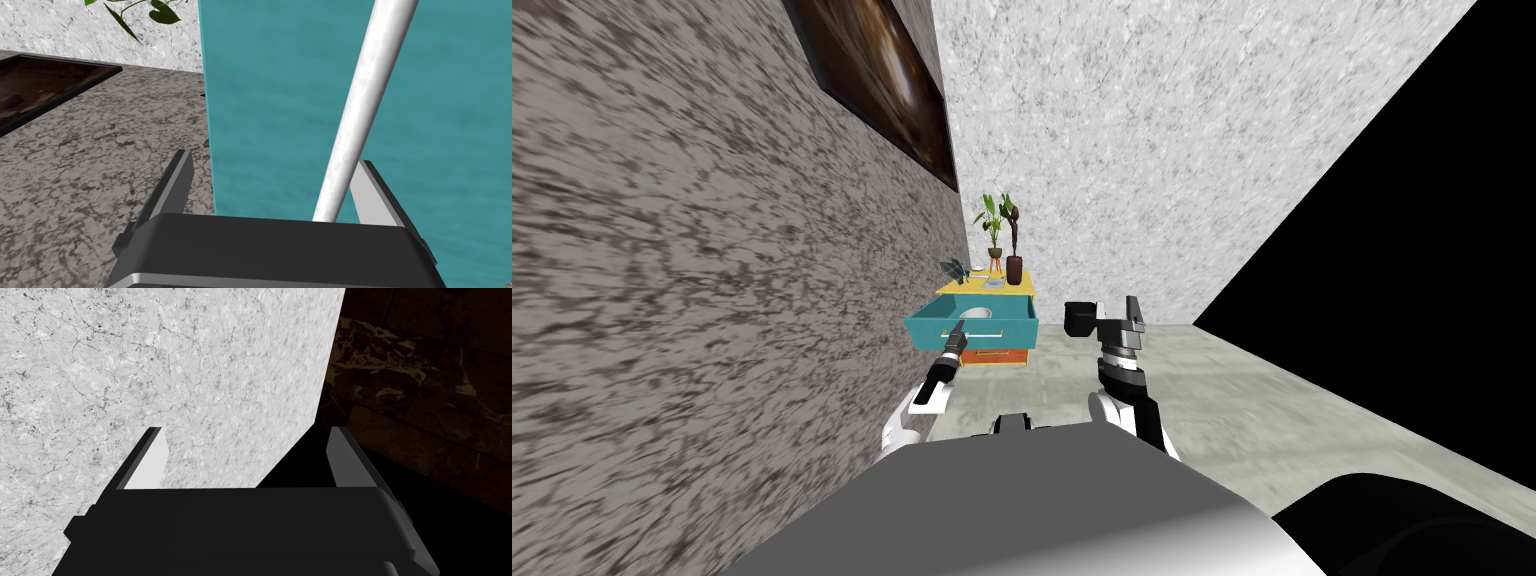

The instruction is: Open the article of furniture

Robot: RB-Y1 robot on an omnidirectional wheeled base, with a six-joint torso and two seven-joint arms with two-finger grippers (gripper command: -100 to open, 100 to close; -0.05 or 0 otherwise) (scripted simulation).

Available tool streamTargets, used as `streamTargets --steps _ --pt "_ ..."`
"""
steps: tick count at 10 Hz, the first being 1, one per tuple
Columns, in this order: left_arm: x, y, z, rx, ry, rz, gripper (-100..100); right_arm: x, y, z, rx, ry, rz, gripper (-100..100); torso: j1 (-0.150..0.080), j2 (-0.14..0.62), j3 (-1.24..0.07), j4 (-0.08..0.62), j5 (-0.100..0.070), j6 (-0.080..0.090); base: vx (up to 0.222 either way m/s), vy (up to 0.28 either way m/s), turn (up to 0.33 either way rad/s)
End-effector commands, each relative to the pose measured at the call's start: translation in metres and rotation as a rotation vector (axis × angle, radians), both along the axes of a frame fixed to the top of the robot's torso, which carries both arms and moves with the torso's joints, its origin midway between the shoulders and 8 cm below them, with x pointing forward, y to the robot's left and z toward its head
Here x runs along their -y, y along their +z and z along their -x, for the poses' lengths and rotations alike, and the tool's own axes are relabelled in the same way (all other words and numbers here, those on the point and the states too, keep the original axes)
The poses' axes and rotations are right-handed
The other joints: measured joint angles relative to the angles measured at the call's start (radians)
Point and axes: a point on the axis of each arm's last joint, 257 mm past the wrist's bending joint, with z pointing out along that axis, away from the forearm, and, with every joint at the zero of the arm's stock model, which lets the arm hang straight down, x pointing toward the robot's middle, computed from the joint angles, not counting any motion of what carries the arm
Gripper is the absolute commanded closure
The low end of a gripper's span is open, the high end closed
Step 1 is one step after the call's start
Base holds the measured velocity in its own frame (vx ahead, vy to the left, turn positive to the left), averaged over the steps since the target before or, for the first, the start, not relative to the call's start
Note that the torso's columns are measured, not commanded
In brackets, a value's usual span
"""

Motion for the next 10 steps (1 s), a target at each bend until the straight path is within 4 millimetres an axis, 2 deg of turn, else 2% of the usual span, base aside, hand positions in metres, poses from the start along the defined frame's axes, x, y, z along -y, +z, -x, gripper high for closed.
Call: streamTargets --steps 1,3,4,5,10 --pt "-0.002 0.016 -0.011 0.0 -0.001 0.0 -100 0.0 0.0 0.0 0.0 0.0 0.0 0 0.0 0.002 0.001 0.001 0.0 0.0 -0.033 -0.002 0.002" --pt "-0.003 0.027 -0.019 0.0 -0.001 0.0 -100 0.0 0.0 0.0 0.0 0.0 0.0 0 0.0 0.002 0.001 0.001 0.0 0.0 -0.04 -0.006 0.0" --pt "-0.003 0.019 -0.016 -0.007 0.0 0.0 -100 0.0 0.0 0.0 0.0 0.0 0.0 0 -0.001 0.004 0.002 0.003 -0.001 -0.001 -0.016 -0.002 -0.001" --pt "-0.003 0.018 -0.016 -0.011 0.001 0.0 0 0.0 0.0 0.0 0.0 0.0 0.0 0 -0.002 0.003 0.002 0.002 -0.001 -0.001 0.0 0.0 0.0" --pt "-0.004 0.015 -0.016 -0.019 0.002 0.0 0 0.0 0.0 0.0 0.0 0.0 0.0 0 0.0 0.001 0.001 0.0 0.0 0.0 0.0 0.0 0.0"
